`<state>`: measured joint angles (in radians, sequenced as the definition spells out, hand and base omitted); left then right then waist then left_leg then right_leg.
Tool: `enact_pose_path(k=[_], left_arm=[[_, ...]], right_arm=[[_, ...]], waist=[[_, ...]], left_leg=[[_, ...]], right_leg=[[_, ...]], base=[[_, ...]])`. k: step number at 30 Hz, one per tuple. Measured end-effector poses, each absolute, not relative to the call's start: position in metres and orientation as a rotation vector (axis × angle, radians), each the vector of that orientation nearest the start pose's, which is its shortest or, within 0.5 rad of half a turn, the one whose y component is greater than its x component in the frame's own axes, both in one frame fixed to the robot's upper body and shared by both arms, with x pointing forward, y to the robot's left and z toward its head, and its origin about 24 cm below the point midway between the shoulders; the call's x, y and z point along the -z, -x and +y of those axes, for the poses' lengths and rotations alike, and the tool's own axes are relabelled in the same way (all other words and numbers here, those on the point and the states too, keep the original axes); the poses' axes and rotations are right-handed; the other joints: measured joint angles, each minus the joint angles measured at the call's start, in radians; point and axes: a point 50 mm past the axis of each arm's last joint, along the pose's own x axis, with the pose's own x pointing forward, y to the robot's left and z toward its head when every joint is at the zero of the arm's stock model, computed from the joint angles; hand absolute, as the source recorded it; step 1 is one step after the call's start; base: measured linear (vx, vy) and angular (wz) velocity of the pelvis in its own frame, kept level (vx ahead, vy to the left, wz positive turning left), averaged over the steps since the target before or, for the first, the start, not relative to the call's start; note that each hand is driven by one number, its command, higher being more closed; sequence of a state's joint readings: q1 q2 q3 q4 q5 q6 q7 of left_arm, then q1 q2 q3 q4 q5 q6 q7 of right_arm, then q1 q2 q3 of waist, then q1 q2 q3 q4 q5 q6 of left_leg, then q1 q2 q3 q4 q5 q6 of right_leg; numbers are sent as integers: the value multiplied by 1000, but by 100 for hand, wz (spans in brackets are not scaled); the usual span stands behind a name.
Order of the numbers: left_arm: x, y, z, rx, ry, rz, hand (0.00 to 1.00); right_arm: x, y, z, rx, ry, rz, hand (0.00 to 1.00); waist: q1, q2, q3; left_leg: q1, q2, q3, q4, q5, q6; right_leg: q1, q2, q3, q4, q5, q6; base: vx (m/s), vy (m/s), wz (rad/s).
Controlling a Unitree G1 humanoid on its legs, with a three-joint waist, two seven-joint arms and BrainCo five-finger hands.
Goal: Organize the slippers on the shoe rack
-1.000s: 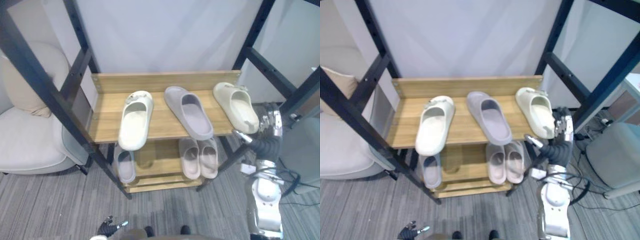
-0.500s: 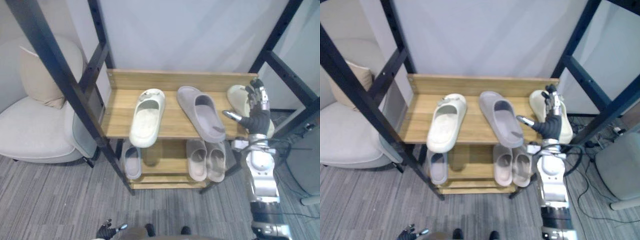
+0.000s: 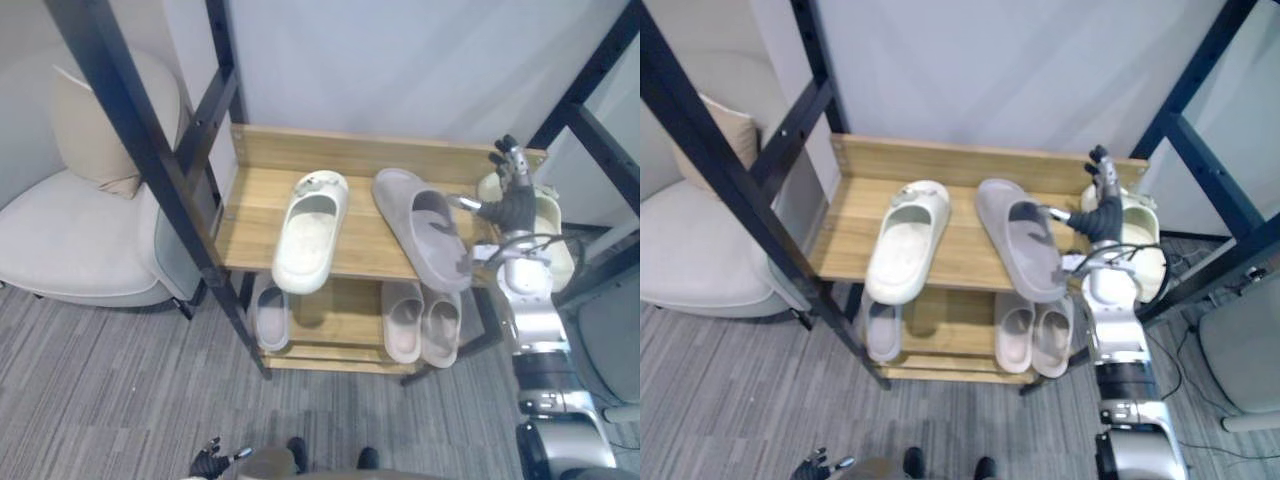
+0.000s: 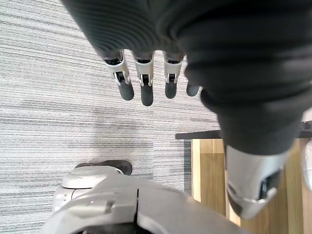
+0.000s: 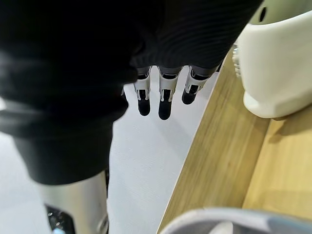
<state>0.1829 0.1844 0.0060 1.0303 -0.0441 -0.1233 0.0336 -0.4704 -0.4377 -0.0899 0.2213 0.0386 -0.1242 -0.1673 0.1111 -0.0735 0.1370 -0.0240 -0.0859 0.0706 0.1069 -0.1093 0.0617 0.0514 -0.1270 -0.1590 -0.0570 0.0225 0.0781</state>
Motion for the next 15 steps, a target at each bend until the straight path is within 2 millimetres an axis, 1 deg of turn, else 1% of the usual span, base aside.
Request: enact_pose_path(k=[2, 3, 5, 7, 11, 12, 15], left_arm=[[157, -67, 227, -186, -134, 1077, 0], [157, -67, 228, -189, -133, 1076, 0], [157, -67, 228, -191, -133, 1075, 0], [157, -67, 228, -201, -120, 1075, 0], [156, -65, 229, -216, -106, 1072, 0], [156, -66, 229, -216, -106, 1069, 0], [155, -66, 230, -220, -102, 1064, 0]], right_arm=[[-171, -328, -235, 228, 337, -428, 0], [-172, -333, -231, 206, 346, -418, 0], [-171, -336, -229, 195, 353, -406, 0], [-171, -340, -225, 164, 402, -392, 0], [-172, -345, -218, 122, 447, -376, 0], [-172, -348, -217, 108, 485, -368, 0], [-172, -353, -213, 85, 509, -346, 0]], waist=[[0, -1, 4], [0, -3, 12], [0, -4, 15], [1, -4, 16], [3, -8, 19], [4, -9, 22], [6, -14, 37]], left_leg=[[0, 0, 0, 0, 0, 0], [0, 0, 0, 0, 0, 0], [0, 0, 0, -1, 0, 0], [0, 0, 0, -3, 0, 0], [0, 0, 0, -9, 1, 1], [2, 0, 0, -18, 6, 1], [2, 0, 1, -20, 7, 1]], right_leg=[[0, 0, 0, -1, 0, 0], [0, 1, 0, -2, 0, 0], [0, 1, 0, -2, 0, 0], [-1, 1, -3, -2, 0, -1], [-3, 1, -10, -2, 1, -2], [-6, 1, -16, -2, 2, -3], [-8, 2, -22, -2, 3, -5]], base=[[0, 0, 0], [0, 0, 0], [0, 0, 0], [0, 0, 0], [0, 0, 0], [0, 0, 0], [0, 0, 0]])
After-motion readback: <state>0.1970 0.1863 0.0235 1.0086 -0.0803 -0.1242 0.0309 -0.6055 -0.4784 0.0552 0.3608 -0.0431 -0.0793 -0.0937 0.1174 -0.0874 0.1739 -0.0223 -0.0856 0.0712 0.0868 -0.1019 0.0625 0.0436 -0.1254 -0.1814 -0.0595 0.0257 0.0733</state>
